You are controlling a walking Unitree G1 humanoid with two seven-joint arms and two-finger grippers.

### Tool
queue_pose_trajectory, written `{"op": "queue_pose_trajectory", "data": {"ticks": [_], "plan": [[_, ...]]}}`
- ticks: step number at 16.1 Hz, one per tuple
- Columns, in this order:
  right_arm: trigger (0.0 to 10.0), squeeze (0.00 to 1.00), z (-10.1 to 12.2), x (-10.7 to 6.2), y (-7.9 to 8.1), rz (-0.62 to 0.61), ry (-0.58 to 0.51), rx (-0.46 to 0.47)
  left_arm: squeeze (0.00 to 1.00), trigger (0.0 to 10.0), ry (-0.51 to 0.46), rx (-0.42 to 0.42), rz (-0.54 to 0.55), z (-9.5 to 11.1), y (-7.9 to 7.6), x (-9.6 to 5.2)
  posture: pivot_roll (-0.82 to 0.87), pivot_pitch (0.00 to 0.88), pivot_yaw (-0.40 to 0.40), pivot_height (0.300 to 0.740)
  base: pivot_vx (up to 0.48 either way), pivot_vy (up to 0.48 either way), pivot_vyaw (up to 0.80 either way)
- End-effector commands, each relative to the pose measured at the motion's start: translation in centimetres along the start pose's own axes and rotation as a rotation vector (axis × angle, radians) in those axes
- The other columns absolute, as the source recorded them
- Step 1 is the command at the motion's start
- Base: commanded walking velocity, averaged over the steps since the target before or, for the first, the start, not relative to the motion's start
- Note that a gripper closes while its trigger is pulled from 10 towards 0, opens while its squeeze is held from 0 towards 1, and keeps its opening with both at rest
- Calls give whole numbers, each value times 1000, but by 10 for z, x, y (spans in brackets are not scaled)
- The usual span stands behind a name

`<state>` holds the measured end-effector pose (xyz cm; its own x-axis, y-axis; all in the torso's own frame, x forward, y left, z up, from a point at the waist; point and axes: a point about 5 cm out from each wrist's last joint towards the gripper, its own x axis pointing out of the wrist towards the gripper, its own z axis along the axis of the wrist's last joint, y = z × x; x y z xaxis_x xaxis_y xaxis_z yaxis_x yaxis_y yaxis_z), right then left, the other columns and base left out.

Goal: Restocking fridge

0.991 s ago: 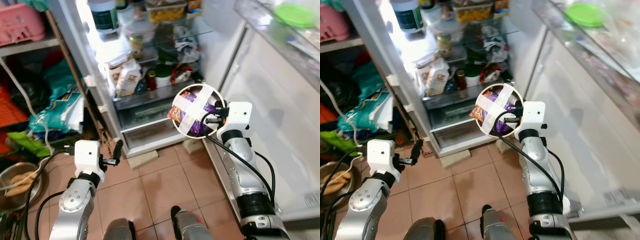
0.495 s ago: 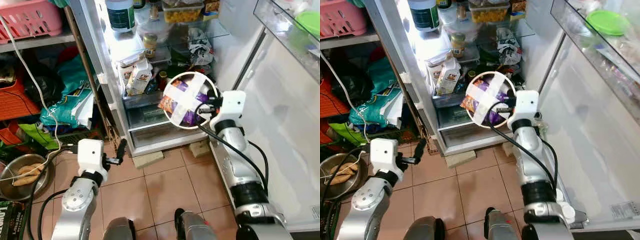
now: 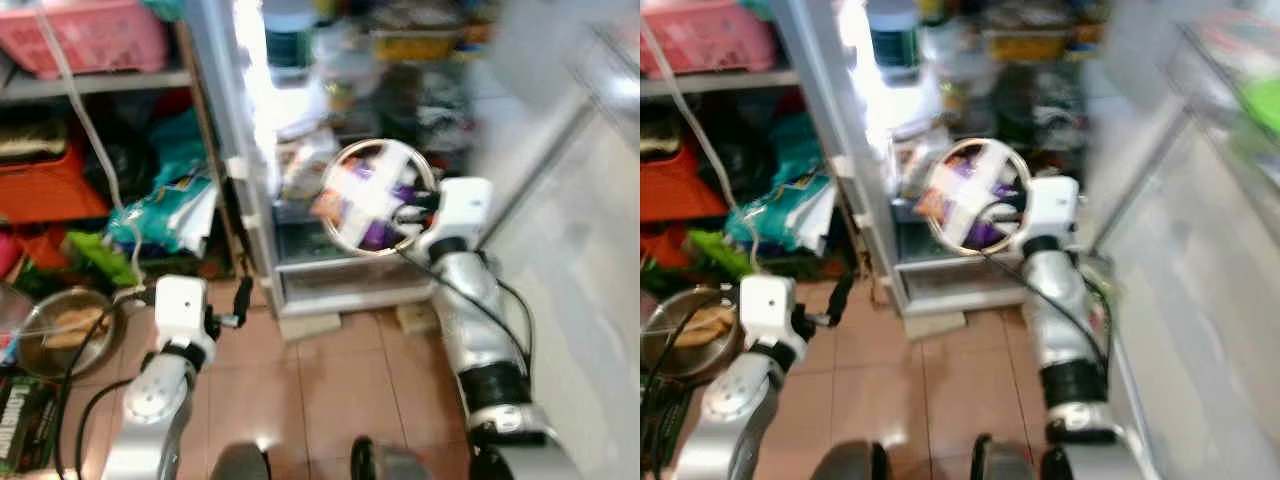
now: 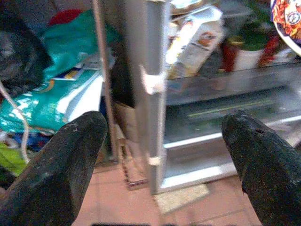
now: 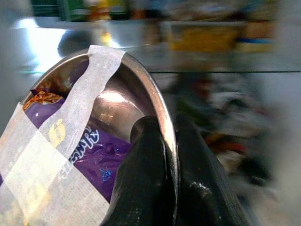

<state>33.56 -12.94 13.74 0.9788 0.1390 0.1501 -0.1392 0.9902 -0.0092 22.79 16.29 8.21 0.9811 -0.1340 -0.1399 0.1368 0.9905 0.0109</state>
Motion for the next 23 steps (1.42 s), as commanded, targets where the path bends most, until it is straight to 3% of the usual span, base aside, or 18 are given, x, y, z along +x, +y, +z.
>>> {"op": "queue_pose_trajectory", "data": {"ticks": [1, 7, 12, 15, 17, 23], "plan": [[10000, 0, -1, -4, -11, -25, -4, -12, 0, 10000, -6, -2, -13, 1, -2, 1, 71, 154, 28, 740, 450, 0, 0], [10000, 0, -9, -15, -6, 1, 23, -16, 0, 10000, -8, -3, -7, 1, -4, 4, 61, 152, 23, 740, 404, 0, 0], [10000, 0, -5, -14, -14, -15, 10, -26, 0, 10000, 1, 3, 4, 0, -4, 7, 57, 146, 19, 740, 0, 0, 0], [10000, 0, 6, -6, -20, -42, -26, -22, 0, 10000, 2, 8, -19, 0, -6, 8, 62, 141, 20, 740, 0, 0, 0], [10000, 0, 24, 7, -26, -70, -72, 24, 0, 10000, -31, 82, -74, 6, -11, 10, 78, 146, 23, 740, 0, 0, 0], [10000, 0, 30, 34, -22, -132, -37, 154, 0, 10000, -73, 149, -164, 18, -25, 0, 140, 211, 34, 740, 0, 0, 0]]}}
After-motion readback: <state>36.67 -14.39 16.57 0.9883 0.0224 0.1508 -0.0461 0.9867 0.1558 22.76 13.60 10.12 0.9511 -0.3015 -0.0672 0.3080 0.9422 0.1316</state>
